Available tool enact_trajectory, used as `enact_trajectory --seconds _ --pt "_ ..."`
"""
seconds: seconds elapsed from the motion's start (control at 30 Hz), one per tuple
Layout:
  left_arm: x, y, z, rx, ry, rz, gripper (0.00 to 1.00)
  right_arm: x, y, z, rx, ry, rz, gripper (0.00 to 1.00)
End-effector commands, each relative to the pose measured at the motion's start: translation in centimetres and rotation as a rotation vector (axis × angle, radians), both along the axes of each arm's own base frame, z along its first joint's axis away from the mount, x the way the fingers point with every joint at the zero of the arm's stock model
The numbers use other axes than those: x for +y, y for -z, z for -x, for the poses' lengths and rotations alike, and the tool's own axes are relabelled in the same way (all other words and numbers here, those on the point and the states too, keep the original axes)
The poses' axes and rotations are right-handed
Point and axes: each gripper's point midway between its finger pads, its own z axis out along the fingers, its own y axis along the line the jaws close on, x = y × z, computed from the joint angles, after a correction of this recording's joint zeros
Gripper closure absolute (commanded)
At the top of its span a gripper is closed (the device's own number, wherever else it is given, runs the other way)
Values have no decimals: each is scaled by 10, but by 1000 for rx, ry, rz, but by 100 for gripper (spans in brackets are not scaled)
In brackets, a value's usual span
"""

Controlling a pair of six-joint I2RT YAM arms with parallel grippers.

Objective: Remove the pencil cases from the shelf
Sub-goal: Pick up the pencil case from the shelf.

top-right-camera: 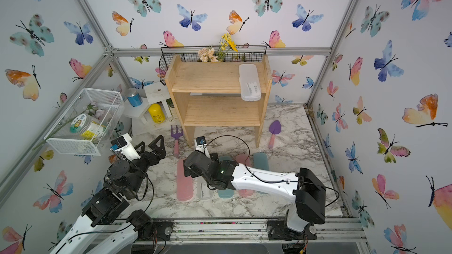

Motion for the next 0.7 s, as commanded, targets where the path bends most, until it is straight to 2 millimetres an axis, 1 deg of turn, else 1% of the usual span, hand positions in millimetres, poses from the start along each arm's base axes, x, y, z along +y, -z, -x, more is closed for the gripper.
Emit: enact_trajectory --seconds 0.0,0.07,0.13,0.2,0.37,0.47,0.67 --pt "-25 -20 -3 -35 119 73 1 -45 -2 -22 -45 79 76 1" --pt "-38 -21 -7 -19 170 96 1 -61 -12 -27 -65 95 67 1" --pt "-54 -20 -12 -1 226 124 1 -81 -24 -37 -80 130 64 1" --pt "-66 -20 -16 5 272 147 1 -95 -38 -42 -99 145 58 1" --pt "-90 -19 -23 1 360 222 1 -123 -63 -53 -137 168 49 1" --pt "-105 -20 -26 1 417 257 1 -133 -72 -58 -150 168 47 1" --pt "-137 -26 -29 -7 502 294 1 -142 -88 -64 -172 175 45 1"
